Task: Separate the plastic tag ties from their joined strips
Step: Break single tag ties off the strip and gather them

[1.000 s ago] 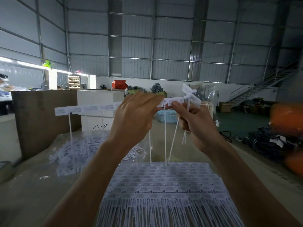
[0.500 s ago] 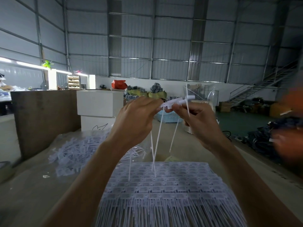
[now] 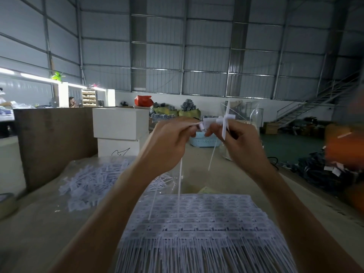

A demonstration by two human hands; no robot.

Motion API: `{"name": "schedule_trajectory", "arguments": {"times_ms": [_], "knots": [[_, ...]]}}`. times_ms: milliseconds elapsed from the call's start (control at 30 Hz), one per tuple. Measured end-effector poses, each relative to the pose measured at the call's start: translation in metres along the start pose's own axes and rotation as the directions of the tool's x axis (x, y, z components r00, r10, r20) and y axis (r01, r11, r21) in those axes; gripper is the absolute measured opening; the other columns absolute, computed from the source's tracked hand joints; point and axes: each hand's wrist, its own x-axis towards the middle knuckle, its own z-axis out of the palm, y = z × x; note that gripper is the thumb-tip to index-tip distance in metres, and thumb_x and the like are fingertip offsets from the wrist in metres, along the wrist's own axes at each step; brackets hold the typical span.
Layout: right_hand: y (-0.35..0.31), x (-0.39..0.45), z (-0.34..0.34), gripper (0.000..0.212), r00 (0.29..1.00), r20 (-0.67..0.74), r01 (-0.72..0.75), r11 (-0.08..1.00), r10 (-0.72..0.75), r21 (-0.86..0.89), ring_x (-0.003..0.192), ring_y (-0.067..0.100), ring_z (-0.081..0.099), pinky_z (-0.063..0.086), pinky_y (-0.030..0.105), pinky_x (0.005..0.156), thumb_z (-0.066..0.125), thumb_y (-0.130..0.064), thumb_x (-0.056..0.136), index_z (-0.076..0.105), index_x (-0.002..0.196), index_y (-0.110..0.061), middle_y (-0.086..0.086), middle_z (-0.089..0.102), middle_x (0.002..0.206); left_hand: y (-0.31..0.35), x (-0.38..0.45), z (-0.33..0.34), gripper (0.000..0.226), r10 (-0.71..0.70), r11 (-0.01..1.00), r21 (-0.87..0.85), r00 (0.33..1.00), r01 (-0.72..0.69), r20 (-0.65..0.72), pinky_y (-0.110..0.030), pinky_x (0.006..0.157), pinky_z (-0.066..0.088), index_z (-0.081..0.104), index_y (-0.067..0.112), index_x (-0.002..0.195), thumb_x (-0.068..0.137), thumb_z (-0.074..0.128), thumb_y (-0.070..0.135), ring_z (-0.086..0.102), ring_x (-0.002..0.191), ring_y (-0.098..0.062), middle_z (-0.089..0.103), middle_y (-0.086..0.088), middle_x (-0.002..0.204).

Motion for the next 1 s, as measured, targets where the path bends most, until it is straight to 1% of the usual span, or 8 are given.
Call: {"name": "schedule_trajectory", "arguments": {"times_ms": [67,167,300,467,600,700,867,1000], "knots": [[-0.001,0.0,0.003,0.024,0.999,-0.001,-0.046,0.999,0.046,-0.004,0.056,-0.004,0.056,0.038,0.009,0.054,0.058,-0.012,0.1,0.069,0.086,-0.028,-0.026,0.064,0.064,0.001,0.001,-0.001,0.02,0.016,1.0,0.012,0.999,-0.015,-0.033,0.0,0.078,0.039,0.071,0.003,0.111,0.096,0.058,0.006,0.057,0.084,-0.001,0.073,-0.003,0.101],[0.0,0.0,0.007,0.022,0.998,0.026,-0.057,0.998,0.057,-0.013,0.069,0.018,0.058,0.046,0.037,0.067,0.051,-0.025,0.101,0.064,0.084,-0.03,0.004,0.067,0.079,0.0,0.001,-0.001,0.025,0.005,1.0,0.01,0.999,-0.004,-0.049,-0.01,0.082,0.045,0.07,0.008,0.117,0.096,0.058,0.018,0.055,0.09,0.003,0.072,-0.001,0.108],[0.003,0.001,0.009,0.027,0.999,0.029,-0.028,0.998,0.029,-0.057,0.091,0.031,0.058,0.048,0.049,0.081,0.043,-0.015,0.105,0.065,0.109,-0.002,0.016,0.061,0.1,-0.001,0.0,-0.001,0.029,-0.006,0.999,0.038,0.998,0.008,-0.07,-0.01,0.084,0.042,0.068,0.013,0.12,0.092,0.064,0.021,0.055,0.093,0.0,0.071,0.001,0.11],[0.009,0.002,0.005,0.028,0.999,0.039,-0.028,0.993,0.033,-0.118,0.085,0.02,0.053,0.048,0.042,0.077,0.039,-0.023,0.102,0.064,0.109,-0.013,0.004,0.051,0.094,-0.002,-0.003,-0.006,0.031,0.06,0.976,0.213,0.998,-0.054,-0.022,-0.042,0.088,0.051,0.068,0.011,0.122,0.091,0.067,0.013,0.061,0.1,-0.023,0.07,-0.005,0.11],[0.021,-0.002,0.003,0.031,0.993,0.08,-0.062,0.973,0.082,-0.222,0.053,0.01,0.051,0.048,0.042,0.054,0.038,-0.028,0.106,0.064,0.121,-0.02,-0.009,0.058,0.068,0.004,-0.002,-0.012,0.031,0.17,0.903,0.388,0.983,-0.182,0.063,-0.042,0.084,0.046,0.073,0.012,0.11,0.08,0.075,0.004,0.063,0.095,-0.031,0.072,-0.006,0.102],[0.026,-0.001,0.001,0.034,0.991,-0.065,-0.132,0.944,0.118,-0.301,0.052,0.011,0.054,0.041,0.029,0.047,0.04,-0.028,0.107,0.06,0.132,-0.018,-0.005,0.065,0.077,0.007,-0.002,-0.011,0.031,0.2,0.894,0.378,0.969,-0.242,0.146,-0.038,0.081,0.041,0.074,0.015,0.108,0.079,0.078,0.004,0.063,0.093,-0.028,0.074,-0.002,0.099],[0.025,0.002,-0.003,0.031,0.968,-0.118,-0.228,0.972,0.221,-0.05,0.049,0.005,0.038,0.034,0.026,0.045,0.049,-0.033,0.104,0.067,0.099,-0.007,0.001,0.053,0.063,0.004,-0.001,-0.005,0.028,0.166,0.937,0.301,0.984,-0.176,0.059,-0.039,0.086,0.044,0.071,0.013,0.115,0.087,0.074,0.015,0.061,0.097,-0.025,0.071,-0.002,0.106],[0.012,0.0,0.007,0.034,0.962,-0.092,-0.233,0.951,0.256,0.204,0.046,-0.001,0.043,0.032,0.011,0.046,0.043,-0.029,0.107,0.069,0.088,-0.018,-0.018,0.053,0.055,0.0,0.0,-0.002,0.033,0.102,0.967,0.229,0.994,-0.11,0.047,-0.042,0.087,0.048,0.069,0.013,0.12,0.089,0.069,0.023,0.06,0.098,-0.024,0.071,-0.002,0.11]]}}
